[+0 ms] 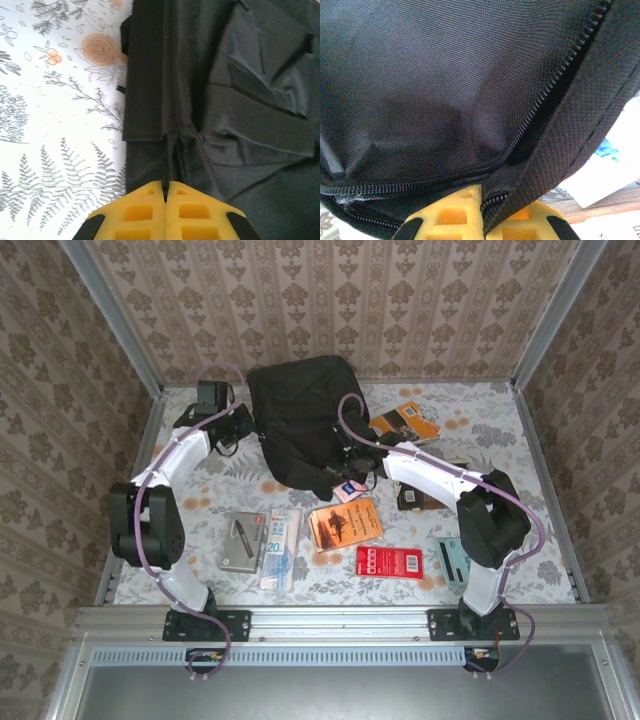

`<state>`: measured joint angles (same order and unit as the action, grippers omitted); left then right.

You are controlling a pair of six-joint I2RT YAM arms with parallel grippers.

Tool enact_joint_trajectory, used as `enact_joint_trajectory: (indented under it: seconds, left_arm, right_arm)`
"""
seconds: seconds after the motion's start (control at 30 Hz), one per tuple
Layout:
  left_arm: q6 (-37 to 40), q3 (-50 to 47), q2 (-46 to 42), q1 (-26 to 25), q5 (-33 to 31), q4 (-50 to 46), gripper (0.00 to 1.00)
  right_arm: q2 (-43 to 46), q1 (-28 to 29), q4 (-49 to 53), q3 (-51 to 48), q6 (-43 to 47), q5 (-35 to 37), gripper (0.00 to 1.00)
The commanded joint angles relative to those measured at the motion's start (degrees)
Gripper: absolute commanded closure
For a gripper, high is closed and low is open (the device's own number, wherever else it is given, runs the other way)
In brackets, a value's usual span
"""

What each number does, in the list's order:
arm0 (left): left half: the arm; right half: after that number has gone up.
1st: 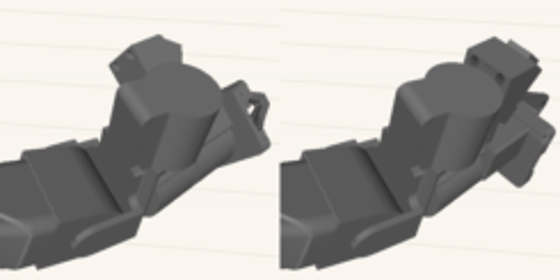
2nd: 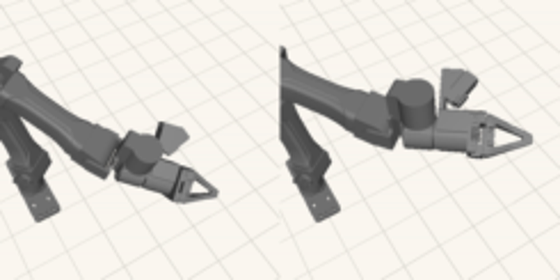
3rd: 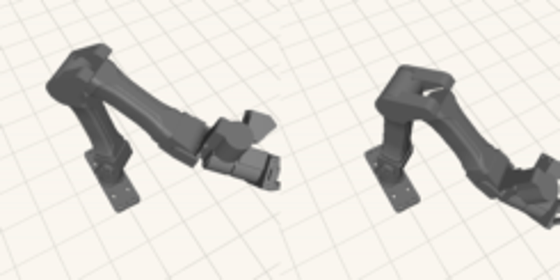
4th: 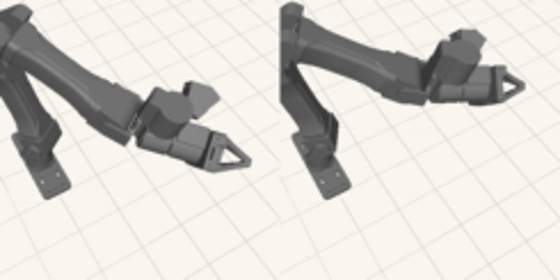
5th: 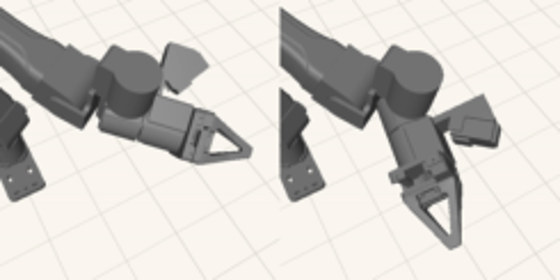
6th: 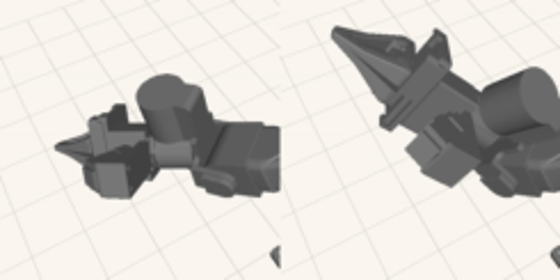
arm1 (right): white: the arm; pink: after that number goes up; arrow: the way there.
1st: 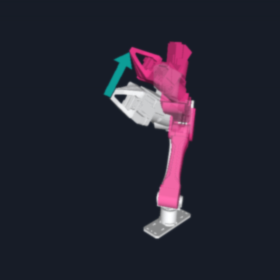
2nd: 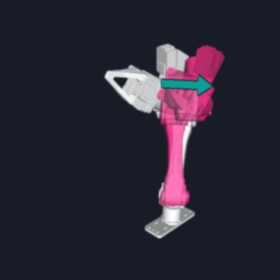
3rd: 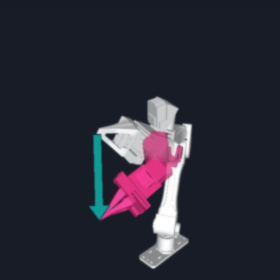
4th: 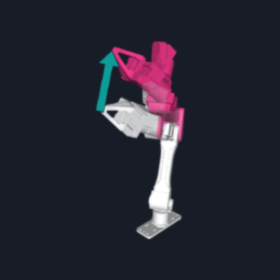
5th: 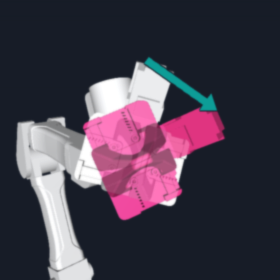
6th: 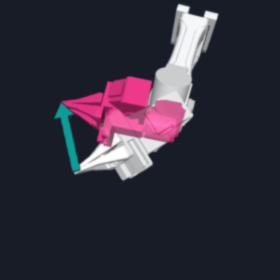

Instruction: Pack the student bag

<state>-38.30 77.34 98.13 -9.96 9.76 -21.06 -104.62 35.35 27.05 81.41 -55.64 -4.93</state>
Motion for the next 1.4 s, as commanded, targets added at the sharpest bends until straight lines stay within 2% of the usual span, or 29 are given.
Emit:
enact_joint_trajectory:
  seconds: [0.0, 0.37, 0.57, 0.63, 0.73, 0.83, 0.93, 1.0, 1.07, 1.17, 1.27, 1.37]
  left_arm:
    - [1.9, 2.9, 0.1, 2.1, -3.8, 1.1, 1.00]
    - [1.2, 4.3, 1.7, 2.6, -3.6, 0.9, 1.00]
    - [-2.9, -2.0, -3.6, 2.6, -4.8, 2.6, 1.00]
    - [-6.3, -6.4, -7.1, 2.1, -9.1, 1.6, 1.00]
    - [-10.0, -15.0, -13.5, 0.7, -14.0, 5.0, 1.00]
    - [-10.6, -18.1, -17.4, -0.4, -18.1, 3.7, 0.99]
    - [-10.5, -20.1, -20.9, -1.2, -20.7, 2.6, 0.89]
    - [-10.6, -20.7, -22.3, -1.7, -21.2, 2.0, 0.73]
    - [-10.3, -19.4, -22.6, -2.0, -21.0, -0.7, 0.55]
    - [-8.8, -17.3, -23.2, -2.5, -23.1, -4.6, 0.43]
    - [-5.5, -16.0, -24.9, -3.5, -25.6, -5.7, 0.35]
    - [1.0, -12.8, -23.7, -5.6, -24.0, -5.6, 0.32]
  right_arm:
    - [2.3, -0.6, 1.8, 0.9, 3.7, 0.3, 1.00]
    - [2.2, -0.6, -1.1, 0.5, 7.0, -2.5, 1.00]
    - [0.7, -0.6, -0.9, 2.7, 13.1, -2.6, 1.00]
    - [-0.2, -0.6, 0.3, 4.1, 15.1, -1.8, 1.00]
    - [-1.1, -0.6, 1.2, 5.1, 16.8, -0.1, 1.00]
    - [-0.9, -0.8, 1.7, 4.6, 17.3, 3.0, 1.00]
    - [0.5, -1.5, -0.6, 2.0, 16.9, 4.7, 0.99]
    - [1.2, -2.4, -3.9, 0.0, 16.0, 3.4, 0.98]
    - [1.9, -3.7, -9.0, -2.7, 14.3, -0.2, 0.99]
    - [2.3, -6.5, -19.9, -7.5, 9.5, -7.6, 1.00]
    - [1.5, -8.9, -36.1, -12.9, 2.7, -16.7, 1.00]
    - [-1.1, -10.2, -48.4, -14.2, -2.7, -24.8, 1.00]
